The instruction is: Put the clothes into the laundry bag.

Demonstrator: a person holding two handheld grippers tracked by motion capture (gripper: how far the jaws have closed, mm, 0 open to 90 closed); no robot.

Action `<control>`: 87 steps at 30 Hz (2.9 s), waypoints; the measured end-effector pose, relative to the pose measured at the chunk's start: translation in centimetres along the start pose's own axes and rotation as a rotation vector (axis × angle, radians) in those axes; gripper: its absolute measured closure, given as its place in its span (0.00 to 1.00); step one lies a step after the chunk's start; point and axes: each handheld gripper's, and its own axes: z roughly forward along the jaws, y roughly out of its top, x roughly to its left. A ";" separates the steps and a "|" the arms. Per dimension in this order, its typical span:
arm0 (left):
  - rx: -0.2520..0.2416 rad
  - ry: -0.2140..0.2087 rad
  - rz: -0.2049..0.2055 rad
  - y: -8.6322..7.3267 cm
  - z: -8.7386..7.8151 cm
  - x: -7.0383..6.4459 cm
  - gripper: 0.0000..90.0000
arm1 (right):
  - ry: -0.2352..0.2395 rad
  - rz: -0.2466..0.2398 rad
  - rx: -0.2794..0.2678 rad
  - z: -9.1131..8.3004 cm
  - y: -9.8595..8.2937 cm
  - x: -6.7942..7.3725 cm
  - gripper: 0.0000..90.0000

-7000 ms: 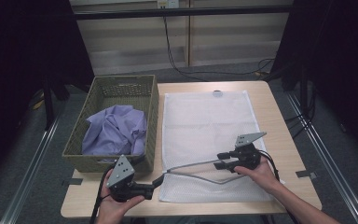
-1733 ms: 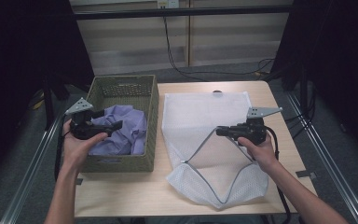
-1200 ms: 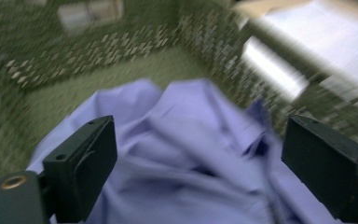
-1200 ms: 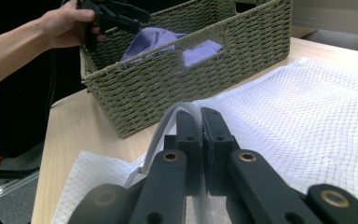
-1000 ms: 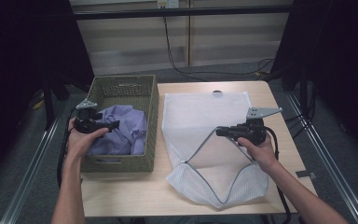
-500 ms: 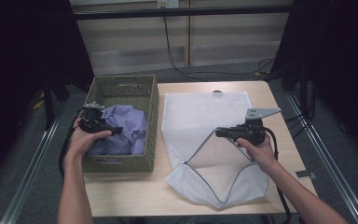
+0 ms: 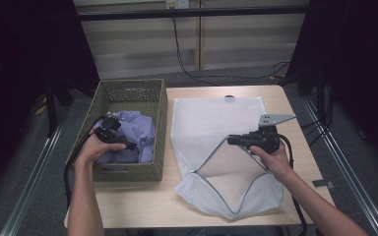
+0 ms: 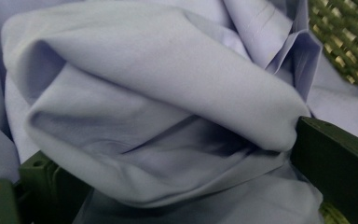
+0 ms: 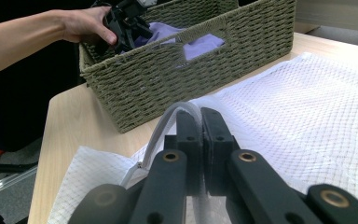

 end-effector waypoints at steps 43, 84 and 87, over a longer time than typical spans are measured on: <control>0.292 0.109 0.046 0.9 1.0 -1.4 0.84 | -0.001 -0.003 0.011 0.2 -0.1 0.0 0.98; -0.410 0.141 -0.059 -1.4 -9.3 -3.2 0.88 | -0.019 -0.002 0.011 0.0 -0.1 -0.1 0.98; -0.442 0.130 -0.064 -1.6 -9.7 -3.2 0.88 | -0.019 -0.002 0.010 0.0 -0.1 -0.1 0.98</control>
